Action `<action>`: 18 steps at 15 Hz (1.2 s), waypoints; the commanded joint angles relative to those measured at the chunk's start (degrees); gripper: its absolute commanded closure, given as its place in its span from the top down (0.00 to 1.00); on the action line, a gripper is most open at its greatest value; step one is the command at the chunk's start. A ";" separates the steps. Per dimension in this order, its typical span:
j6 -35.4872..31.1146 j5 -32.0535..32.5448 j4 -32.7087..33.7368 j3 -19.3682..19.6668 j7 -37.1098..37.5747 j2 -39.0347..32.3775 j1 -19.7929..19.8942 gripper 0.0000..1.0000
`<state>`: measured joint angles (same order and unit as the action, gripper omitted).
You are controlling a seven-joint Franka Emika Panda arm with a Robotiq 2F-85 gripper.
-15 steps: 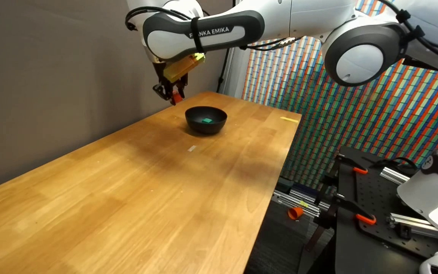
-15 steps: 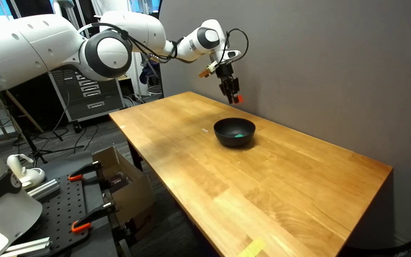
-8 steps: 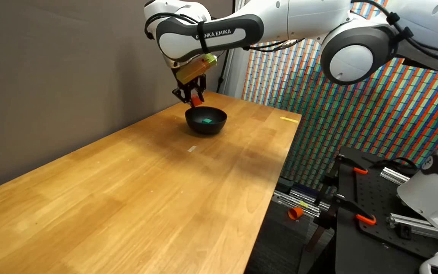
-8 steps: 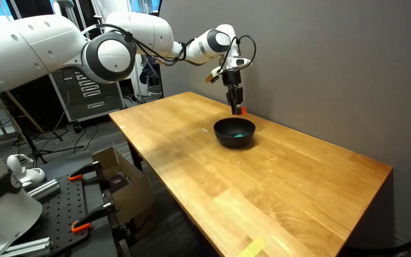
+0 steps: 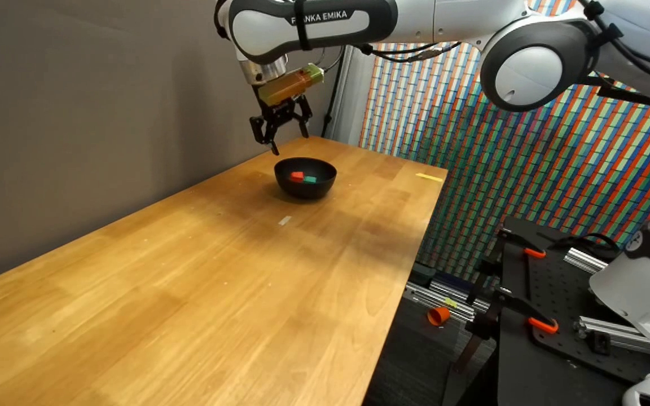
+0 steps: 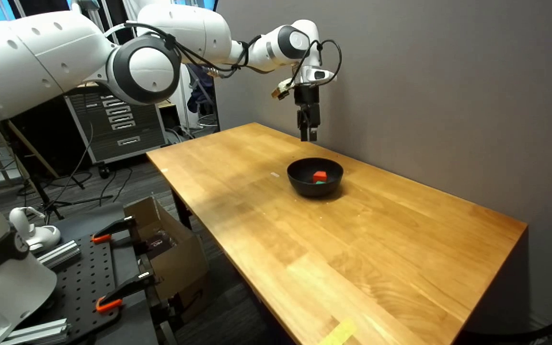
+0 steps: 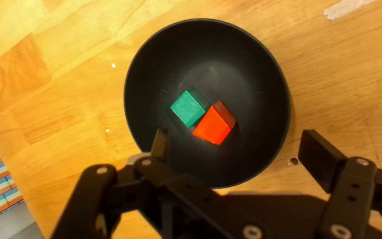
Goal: Put the blocks in the bowl
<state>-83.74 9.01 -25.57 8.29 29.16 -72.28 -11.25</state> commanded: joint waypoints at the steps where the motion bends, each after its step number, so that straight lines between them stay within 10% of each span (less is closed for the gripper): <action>1: 4.06 -1.45 0.08 -1.45 -1.75 4.57 0.20 1.00; 18: 19.01 -13.56 0.06 -8.89 0.97 20.81 3.20 1.00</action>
<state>-66.84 -1.38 -24.83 1.37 28.20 -54.46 -9.63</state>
